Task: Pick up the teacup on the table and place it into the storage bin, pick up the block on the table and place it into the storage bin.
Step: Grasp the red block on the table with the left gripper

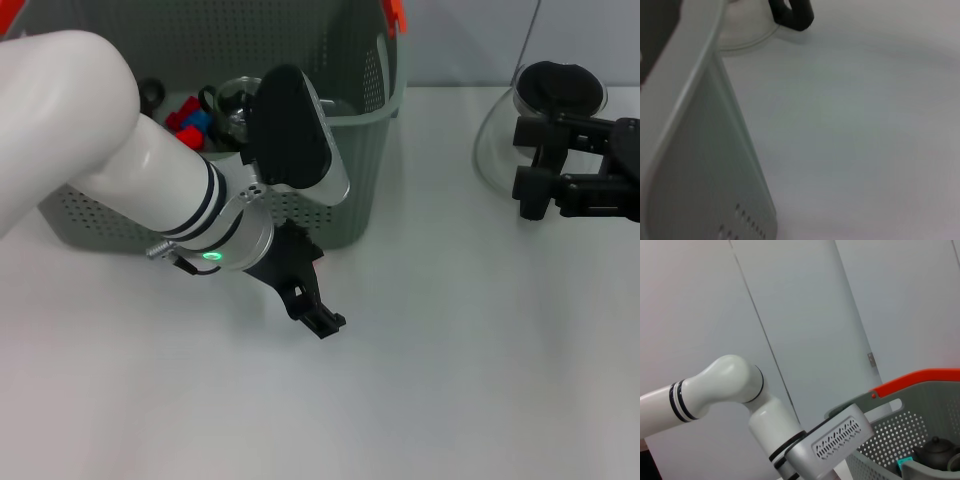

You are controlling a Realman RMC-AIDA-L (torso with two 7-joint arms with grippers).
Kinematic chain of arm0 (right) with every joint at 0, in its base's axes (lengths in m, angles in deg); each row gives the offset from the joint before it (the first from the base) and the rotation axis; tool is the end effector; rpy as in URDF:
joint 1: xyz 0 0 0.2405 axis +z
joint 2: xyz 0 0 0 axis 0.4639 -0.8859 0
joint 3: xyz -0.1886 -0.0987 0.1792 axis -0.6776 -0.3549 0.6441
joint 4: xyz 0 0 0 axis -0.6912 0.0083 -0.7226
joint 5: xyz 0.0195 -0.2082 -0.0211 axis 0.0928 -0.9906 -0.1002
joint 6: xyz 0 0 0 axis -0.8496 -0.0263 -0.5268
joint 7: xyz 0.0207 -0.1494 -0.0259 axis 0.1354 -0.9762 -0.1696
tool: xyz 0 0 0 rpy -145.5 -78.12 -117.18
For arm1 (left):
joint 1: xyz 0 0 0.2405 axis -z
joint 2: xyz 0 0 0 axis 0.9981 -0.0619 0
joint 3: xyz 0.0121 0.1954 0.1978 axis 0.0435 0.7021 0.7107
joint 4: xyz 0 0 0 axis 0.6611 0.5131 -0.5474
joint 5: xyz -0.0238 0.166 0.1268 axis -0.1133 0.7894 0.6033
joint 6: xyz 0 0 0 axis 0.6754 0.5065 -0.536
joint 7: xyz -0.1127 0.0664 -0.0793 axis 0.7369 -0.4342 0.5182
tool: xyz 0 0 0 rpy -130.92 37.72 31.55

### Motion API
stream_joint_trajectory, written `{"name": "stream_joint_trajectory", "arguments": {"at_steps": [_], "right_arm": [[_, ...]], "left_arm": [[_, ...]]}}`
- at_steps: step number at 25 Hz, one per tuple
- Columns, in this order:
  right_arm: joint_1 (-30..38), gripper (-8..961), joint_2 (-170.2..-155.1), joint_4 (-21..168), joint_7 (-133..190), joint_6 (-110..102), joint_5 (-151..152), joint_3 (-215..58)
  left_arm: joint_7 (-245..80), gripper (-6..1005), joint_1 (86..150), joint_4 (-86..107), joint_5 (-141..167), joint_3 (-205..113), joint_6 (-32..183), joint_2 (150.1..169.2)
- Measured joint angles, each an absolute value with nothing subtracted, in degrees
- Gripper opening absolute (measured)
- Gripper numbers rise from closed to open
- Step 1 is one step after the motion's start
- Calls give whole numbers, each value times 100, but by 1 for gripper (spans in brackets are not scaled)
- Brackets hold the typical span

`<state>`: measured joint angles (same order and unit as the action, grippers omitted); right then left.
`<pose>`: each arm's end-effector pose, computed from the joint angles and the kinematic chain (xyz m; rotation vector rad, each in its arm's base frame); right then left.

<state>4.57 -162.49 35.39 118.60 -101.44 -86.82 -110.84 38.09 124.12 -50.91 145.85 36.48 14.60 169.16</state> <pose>0.2329 0.3454 0.0560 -2.8016 0.6240 1.0556 -0.1808 0.3753 -0.1054 -2.8273 -0.2692 0.4235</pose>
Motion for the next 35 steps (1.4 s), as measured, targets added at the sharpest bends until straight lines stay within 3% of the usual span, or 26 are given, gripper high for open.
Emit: {"name": "stream_joint_trajectory", "arguments": {"at_steps": [35], "right_arm": [[420, 945, -16258, 3539, 11856, -10152, -8682, -11084]], "left_arm": [[4418, 949, 12477, -4869, 14841, 4206, 2061, 16924]]}}
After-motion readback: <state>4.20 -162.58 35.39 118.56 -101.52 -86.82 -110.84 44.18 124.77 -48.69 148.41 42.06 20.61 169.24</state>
